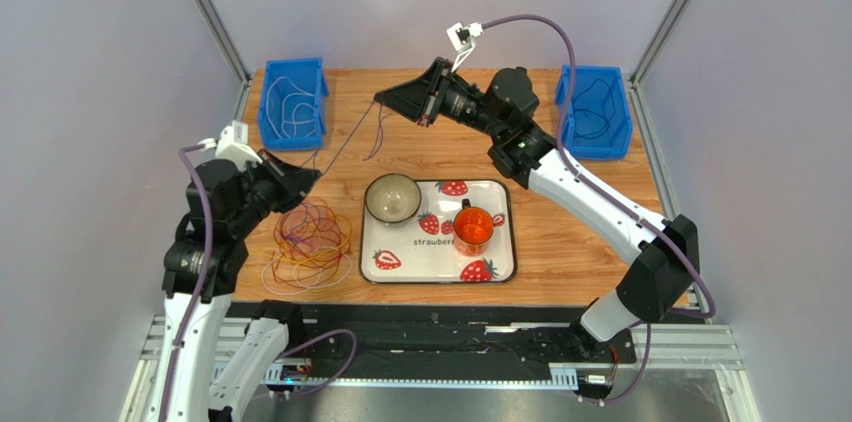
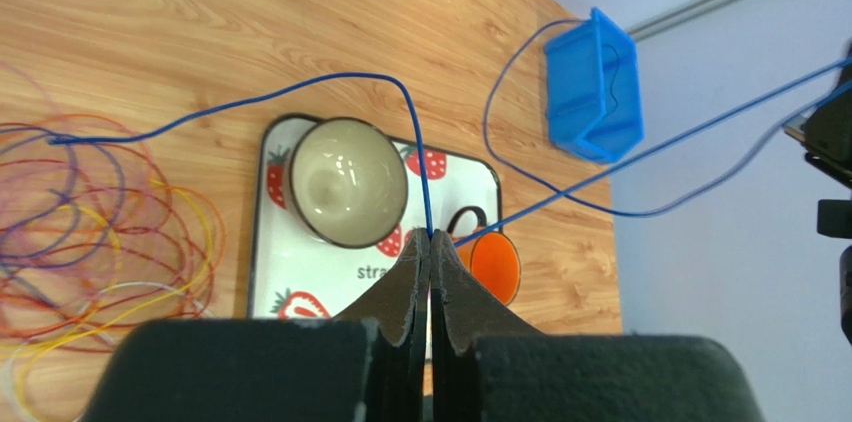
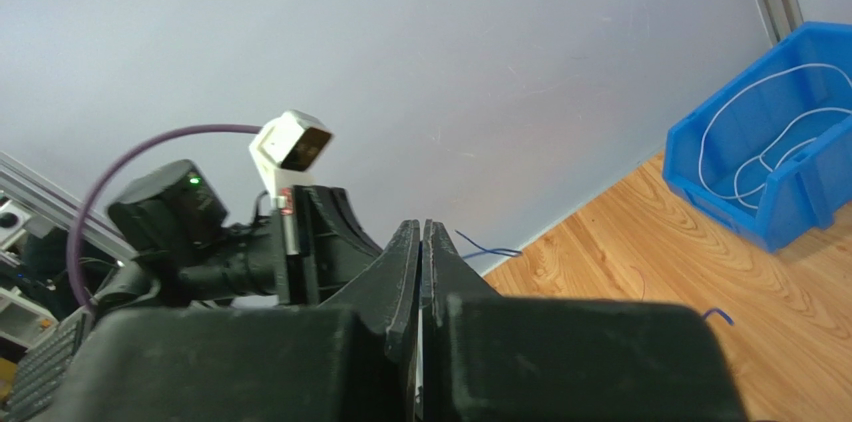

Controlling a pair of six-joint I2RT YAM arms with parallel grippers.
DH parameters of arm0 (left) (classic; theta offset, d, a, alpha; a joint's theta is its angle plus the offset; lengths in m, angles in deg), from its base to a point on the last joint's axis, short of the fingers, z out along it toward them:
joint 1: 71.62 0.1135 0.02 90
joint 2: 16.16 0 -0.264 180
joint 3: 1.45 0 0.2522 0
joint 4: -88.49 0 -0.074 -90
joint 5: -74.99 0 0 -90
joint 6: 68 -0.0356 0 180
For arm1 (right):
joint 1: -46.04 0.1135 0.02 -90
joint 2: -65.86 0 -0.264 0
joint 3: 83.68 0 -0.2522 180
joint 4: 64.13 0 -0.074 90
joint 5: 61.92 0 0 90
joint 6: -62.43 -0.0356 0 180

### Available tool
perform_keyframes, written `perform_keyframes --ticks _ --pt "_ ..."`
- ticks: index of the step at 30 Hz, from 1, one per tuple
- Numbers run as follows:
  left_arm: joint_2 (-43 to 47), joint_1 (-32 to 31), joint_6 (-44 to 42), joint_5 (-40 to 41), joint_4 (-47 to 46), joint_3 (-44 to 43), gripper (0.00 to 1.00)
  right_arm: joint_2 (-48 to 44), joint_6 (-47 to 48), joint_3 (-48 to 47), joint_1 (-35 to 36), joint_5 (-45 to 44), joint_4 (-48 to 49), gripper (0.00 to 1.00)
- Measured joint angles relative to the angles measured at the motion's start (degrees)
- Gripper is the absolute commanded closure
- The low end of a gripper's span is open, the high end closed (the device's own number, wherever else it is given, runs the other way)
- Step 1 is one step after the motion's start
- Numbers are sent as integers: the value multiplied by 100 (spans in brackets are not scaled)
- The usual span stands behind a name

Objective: Untangle the cables
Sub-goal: Pick up the cable from the cable.

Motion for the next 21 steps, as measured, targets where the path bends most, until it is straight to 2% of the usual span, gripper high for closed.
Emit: perform_keyframes --ticks 1,5,6,7,13,15,21 --pt "-7 -4 109 -127 -181 195 91 -61 -85 79 -48 17 28 100" --pt "-260 -2 446 -743 -815 726 78 -138 -293 299 -221 -20 87 100" --pt "-352 -2 483 -852 -894 782 74 -149 -330 337 -267 -57 118 100" --pt "-450 -2 520 -960 -966 824 66 -164 -352 348 -286 -79 118 100" --pt "-831 0 619 -1475 -1298 876 42 -459 -337 352 -378 -199 116 100" --pt "-774 0 586 -1523 -1311 863 38 -551 -282 310 -396 -212 103 100" --pt "-632 0 199 -1368 -699 323 38 -660 66 48 -476 -297 -111 100"
